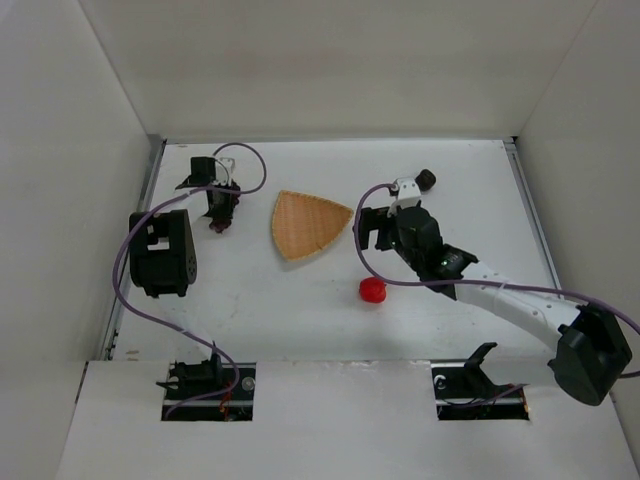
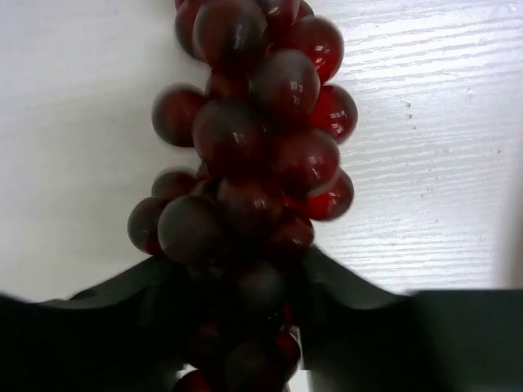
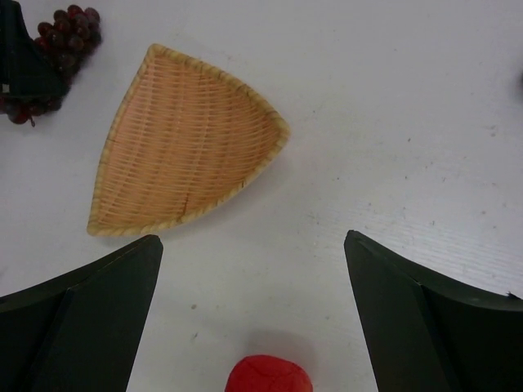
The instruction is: Place and organize the fake fruits in the fruit bowl
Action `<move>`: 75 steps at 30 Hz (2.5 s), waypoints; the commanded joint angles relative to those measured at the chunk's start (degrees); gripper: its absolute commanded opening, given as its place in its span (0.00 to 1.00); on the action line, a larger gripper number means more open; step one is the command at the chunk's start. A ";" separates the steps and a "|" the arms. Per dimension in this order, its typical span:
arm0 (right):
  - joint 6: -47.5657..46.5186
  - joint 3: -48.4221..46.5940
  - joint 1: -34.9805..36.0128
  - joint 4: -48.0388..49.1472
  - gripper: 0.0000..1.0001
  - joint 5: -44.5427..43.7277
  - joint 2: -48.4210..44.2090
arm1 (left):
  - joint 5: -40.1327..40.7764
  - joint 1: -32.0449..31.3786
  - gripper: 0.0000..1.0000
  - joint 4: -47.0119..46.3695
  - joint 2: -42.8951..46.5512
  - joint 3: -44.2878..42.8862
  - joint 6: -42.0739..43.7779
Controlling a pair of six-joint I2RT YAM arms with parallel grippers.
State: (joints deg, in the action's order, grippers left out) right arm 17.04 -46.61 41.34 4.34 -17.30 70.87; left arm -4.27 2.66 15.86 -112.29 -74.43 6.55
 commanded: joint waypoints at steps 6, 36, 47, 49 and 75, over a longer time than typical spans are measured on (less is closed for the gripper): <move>6.51 1.43 1.50 -10.12 1.00 6.74 -3.19 | 2.51 -4.97 0.08 -1.36 10.58 -2.47 4.08; 16.27 4.86 8.62 -20.51 1.00 3.76 7.61 | 5.95 -31.70 0.64 -2.06 15.34 0.69 6.46; 15.84 2.93 9.06 -18.93 0.35 6.40 10.78 | 5.50 -28.28 0.82 1.98 22.38 2.72 5.41; 13.74 -1.51 7.40 -19.01 0.12 7.62 10.60 | 5.68 -25.40 0.82 1.98 22.90 2.45 5.23; -2.80 -47.35 5.90 -26.14 1.00 15.37 38.13 | 5.94 -8.85 0.84 1.89 23.09 2.02 4.17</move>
State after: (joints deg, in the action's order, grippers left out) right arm 15.97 -91.53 47.92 -21.06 -1.91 114.93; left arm 1.96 -6.66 18.74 -89.41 -71.20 11.09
